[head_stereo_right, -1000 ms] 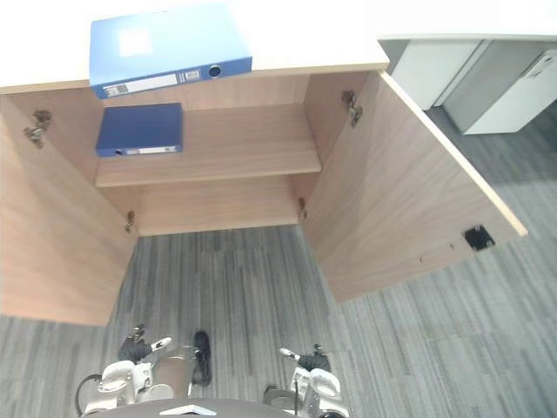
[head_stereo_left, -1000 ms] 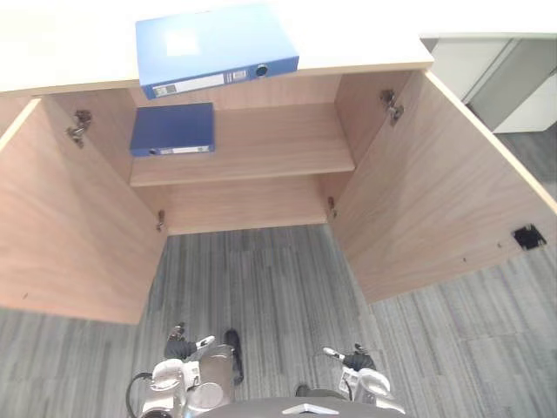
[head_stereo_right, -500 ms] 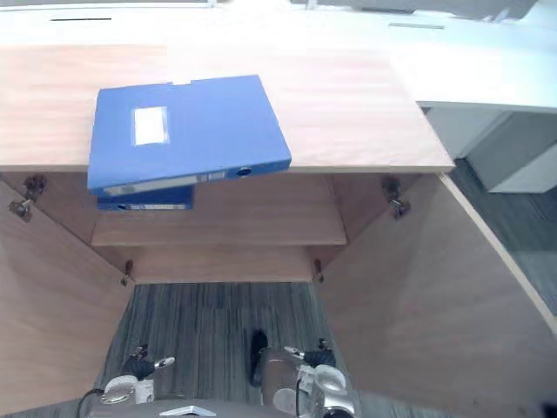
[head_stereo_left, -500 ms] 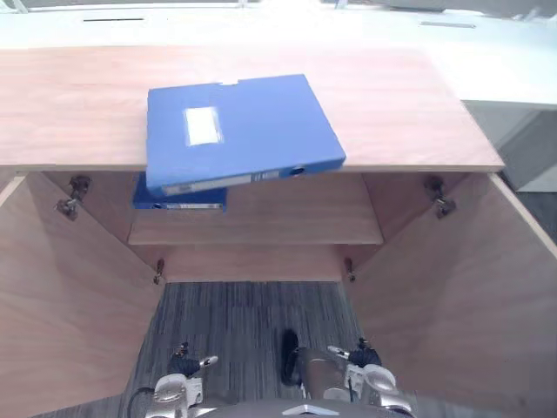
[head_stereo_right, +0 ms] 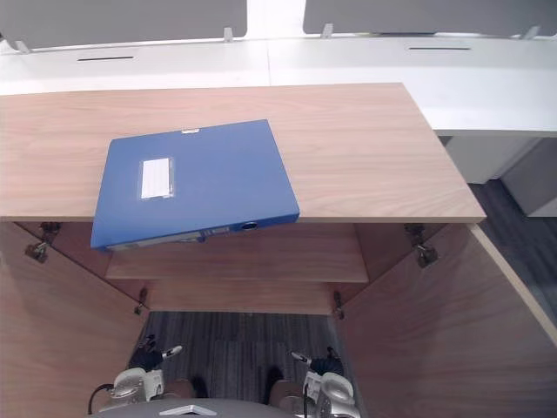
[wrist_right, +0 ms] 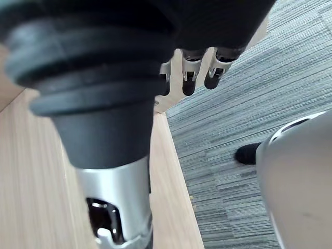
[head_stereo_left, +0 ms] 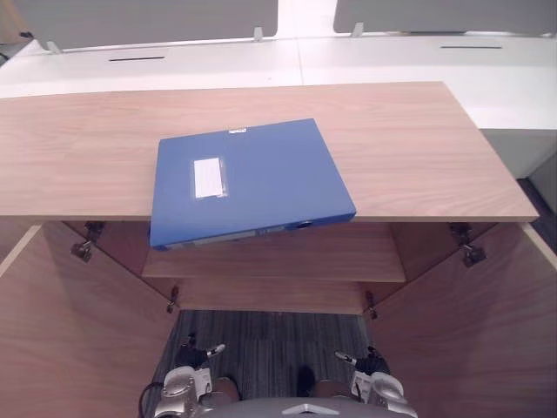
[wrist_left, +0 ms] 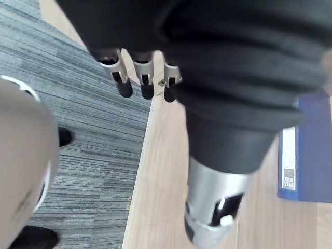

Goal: Walk over to the cabinet, pick up the folder, carry it to the office cabinet, place the folder inside the office cabinet, then close the office cabinet door

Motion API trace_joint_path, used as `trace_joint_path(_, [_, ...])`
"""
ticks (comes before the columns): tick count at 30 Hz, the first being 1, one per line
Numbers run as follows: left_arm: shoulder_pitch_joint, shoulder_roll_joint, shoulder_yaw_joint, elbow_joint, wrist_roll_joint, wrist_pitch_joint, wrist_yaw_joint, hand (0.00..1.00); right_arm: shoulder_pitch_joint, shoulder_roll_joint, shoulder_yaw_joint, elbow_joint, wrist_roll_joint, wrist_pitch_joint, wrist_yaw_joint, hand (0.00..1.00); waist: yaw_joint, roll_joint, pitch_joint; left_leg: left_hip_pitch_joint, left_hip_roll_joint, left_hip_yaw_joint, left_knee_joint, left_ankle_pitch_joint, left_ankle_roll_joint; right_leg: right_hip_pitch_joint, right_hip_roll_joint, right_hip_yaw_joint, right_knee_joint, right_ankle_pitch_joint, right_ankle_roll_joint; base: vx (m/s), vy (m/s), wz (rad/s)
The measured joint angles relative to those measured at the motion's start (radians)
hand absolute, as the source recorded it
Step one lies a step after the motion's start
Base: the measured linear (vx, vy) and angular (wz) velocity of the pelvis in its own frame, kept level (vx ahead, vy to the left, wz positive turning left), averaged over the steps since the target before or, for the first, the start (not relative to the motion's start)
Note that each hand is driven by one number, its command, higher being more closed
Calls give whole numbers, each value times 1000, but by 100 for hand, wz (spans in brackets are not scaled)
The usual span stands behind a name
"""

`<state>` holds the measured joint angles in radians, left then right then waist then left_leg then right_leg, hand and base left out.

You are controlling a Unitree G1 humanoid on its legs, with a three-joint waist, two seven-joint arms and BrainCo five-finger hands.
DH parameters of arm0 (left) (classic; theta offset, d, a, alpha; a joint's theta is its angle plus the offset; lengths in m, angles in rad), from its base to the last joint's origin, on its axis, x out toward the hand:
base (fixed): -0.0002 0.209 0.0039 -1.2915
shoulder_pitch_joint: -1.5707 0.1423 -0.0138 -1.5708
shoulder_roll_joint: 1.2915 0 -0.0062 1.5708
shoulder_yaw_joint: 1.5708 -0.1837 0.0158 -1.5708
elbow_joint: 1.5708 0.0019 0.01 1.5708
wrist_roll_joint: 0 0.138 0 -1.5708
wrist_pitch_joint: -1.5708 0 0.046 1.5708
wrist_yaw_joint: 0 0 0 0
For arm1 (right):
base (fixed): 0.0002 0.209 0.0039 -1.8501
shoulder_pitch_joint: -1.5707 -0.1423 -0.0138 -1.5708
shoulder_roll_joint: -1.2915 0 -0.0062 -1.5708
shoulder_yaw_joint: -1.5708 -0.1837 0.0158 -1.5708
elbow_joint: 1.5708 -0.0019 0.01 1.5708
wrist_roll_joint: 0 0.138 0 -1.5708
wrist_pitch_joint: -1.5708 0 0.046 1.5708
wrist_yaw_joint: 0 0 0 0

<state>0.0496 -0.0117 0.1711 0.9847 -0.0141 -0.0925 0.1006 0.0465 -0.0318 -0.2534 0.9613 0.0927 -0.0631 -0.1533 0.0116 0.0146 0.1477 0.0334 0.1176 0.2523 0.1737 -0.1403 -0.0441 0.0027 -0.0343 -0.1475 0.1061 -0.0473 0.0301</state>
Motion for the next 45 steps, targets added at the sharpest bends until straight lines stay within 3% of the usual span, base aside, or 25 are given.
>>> trace_joint_path(3, [3,24,-22,15,18,4,0,0,19,17,-5,3,0,0,0,0,-1,-25,-12,41,-32,10,-56,16,14,36,-13,5,-52,19,18,62,102,-2])
trace_joint_path(11, [22,43,-90,-3,16,2,11,0,15,2,-2,36,-1,-2,-3,0,-3,-9,-12,71,-61,-8,-95,32,33,78,-21,1,-114,49,22,9,32,2])
trace_joint_path(14, [56,40,-111,-103,15,-4,28,0,14,-6,16,36,0,-3,-4,0,-4,-5,-13,88,-67,-17,-139,61,37,83,-20,-3,-123,59,17,-60,-28,6])
trace_joint_path(17, [113,41,-132,-310,-24,-9,52,0,13,-8,38,27,0,-5,-11,0,-4,-6,-13,91,-70,-37,-164,83,35,82,-22,-17,-123,67,16,-104,-28,15])
trace_joint_path(19, [186,40,-145,-538,-48,-38,66,0,30,-9,53,-11,0,-15,-13,0,-3,-5,-14,93,-75,-50,-177,92,34,82,-27,-22,-122,68,19,-122,-8,11])
trace_joint_path(27, [323,42,-170,-1052,-72,-119,93,0,88,-5,91,-82,-1,-30,-30,0,14,-5,-23,90,-82,-60,-195,94,24,81,-44,-24,-116,61,30,-56,4,3])
trace_joint_path(33, [356,40,-180,-1226,-53,-189,140,0,94,-3,96,-82,-3,-32,-36,0,24,-11,-44,93,-80,-64,-186,87,23,71,-45,-25,-77,42,32,40,7,1])
trace_joint_path(41, [382,44,-219,-1354,69,-218,204,0,98,-1,118,-59,-22,-43,-49,0,38,-17,-58,108,-83,-83,-158,68,38,106,-44,-29,-72,24,34,36,-1,6])
trace_joint_path(45, [385,105,-243,-1427,161,-224,236,0,83,-21,155,-22,-22,-45,-53,0,37,-13,-57,124,-87,-88,-158,68,39,123,-44,-30,-71,21,34,-31,-4,4])
